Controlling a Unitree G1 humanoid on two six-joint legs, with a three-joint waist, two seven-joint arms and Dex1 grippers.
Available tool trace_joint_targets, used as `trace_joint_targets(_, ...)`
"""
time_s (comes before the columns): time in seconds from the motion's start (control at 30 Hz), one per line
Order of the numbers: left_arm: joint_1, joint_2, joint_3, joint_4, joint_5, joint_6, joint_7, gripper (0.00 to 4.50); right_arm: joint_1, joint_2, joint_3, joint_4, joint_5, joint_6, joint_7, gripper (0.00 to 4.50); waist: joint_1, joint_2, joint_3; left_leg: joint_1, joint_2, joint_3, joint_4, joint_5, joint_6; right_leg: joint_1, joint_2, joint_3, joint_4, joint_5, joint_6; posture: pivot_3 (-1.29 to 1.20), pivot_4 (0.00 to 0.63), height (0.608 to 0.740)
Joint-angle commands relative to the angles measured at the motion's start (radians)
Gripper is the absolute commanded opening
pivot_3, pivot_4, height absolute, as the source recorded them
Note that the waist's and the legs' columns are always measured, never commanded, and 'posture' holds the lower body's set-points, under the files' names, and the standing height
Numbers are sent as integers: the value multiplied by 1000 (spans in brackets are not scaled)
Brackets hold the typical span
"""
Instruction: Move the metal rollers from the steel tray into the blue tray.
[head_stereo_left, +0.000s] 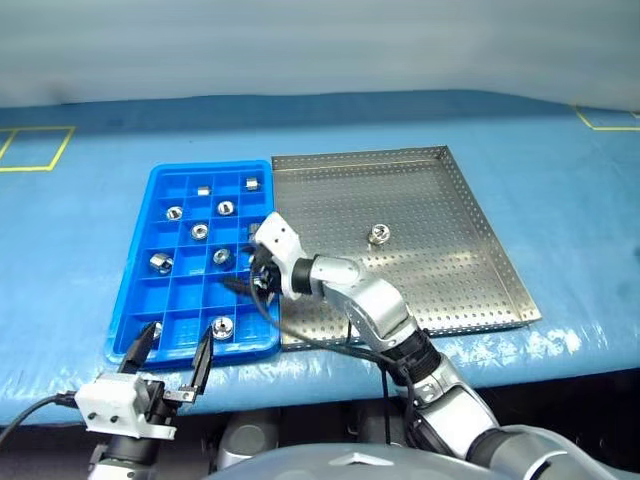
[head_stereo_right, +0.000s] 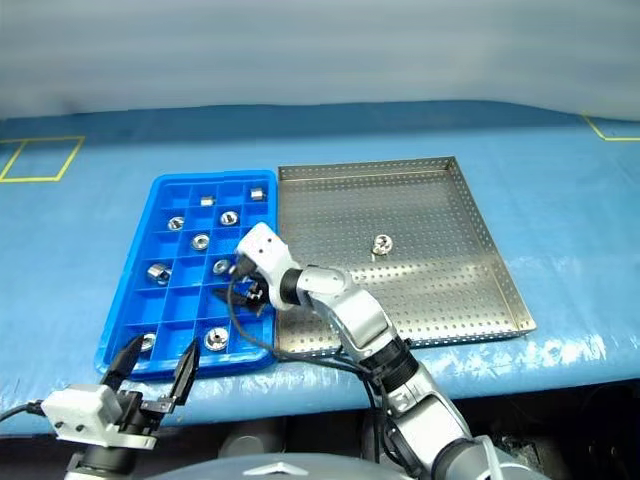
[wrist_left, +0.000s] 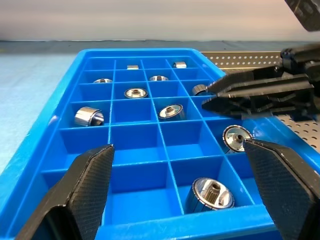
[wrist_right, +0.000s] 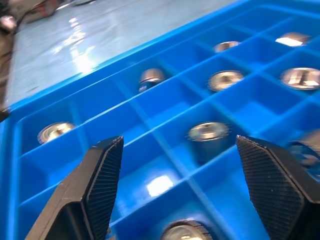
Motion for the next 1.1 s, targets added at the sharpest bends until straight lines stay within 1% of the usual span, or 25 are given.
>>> trace_joint_targets(0.03,-47,40,34,-51,-40,31,-22,4500,-70,71,-156,24,-4,-66,-175,3804,-12,0,0,0,0,0,0,0,0,0,0,0,0,0,0,210,150,740)
trace_joint_targets(0.17,-106,78,42,-52,-60,80,-40,4500,-99,127,-287,77,-34,-135,-389,3804,-33,0,0,0,0,0,0,0,0,1,0,0,0,0,-1,162,150,740)
trace_joint_targets(0.23,-130,91,41,-50,-69,102,-49,4500,-93,139,-321,95,-58,-178,-493,3804,-47,0,0,0,-1,0,0,0,0,1,-1,0,-1,0,0,143,150,740)
trace_joint_targets(0.33,-161,102,41,-47,-79,126,-59,4500,-67,140,-345,105,-70,-178,-575,3804,-70,0,0,0,-1,1,0,0,0,0,-1,0,-1,1,-2,123,150,740)
trace_joint_targets(0.4,-175,105,43,-44,-83,138,-65,4500,-44,138,-350,103,-75,-173,-609,3804,-89,1,0,1,0,1,-1,0,0,0,-1,0,0,3,-5,114,150,740)
trace_joint_targets(0.5,-201,107,42,-39,-87,155,-74,4500,7,131,-351,91,-74,-147,-647,3804,-98,1,0,1,0,1,-2,0,0,0,-1,0,0,3,-5,104,150,740)
trace_joint_targets(0.67,-215,103,38,-34,-86,169,-84,4500,82,113,-327,69,-87,-119,-649,3804,-108,1,0,1,0,2,-1,0,0,1,-1,1,0,3,-5,99,150,740)
trace_joint_targets(0.77,-218,100,37,-32,-85,172,-85,4500,116,117,-342,70,-80,-105,-657,3804,-109,1,-1,3,0,1,0,0,0,3,0,1,0,1,-1,99,150,740)
trace_joint_targets(0.9,-214,95,28,-31,-79,173,-85,4500,141,114,-341,78,-79,-101,-650,3804,-109,1,-1,5,0,1,0,0,0,5,0,1,1,1,-1,102,150,740)
trace_joint_targets(1.0,-210,92,23,-34,-76,171,-83,4500,142,103,-329,90,-91,-107,-645,3170,-109,0,-1,6,0,1,0,0,0,6,0,1,0,1,-1,112,150,740)
trace_joint_targets(1.1,-207,88,19,-36,-72,168,-80,4500,141,101,-317,96,-100,-113,-641,2139,-109,0,-1,6,0,1,0,0,0,6,0,2,0,1,-1,119,150,740)
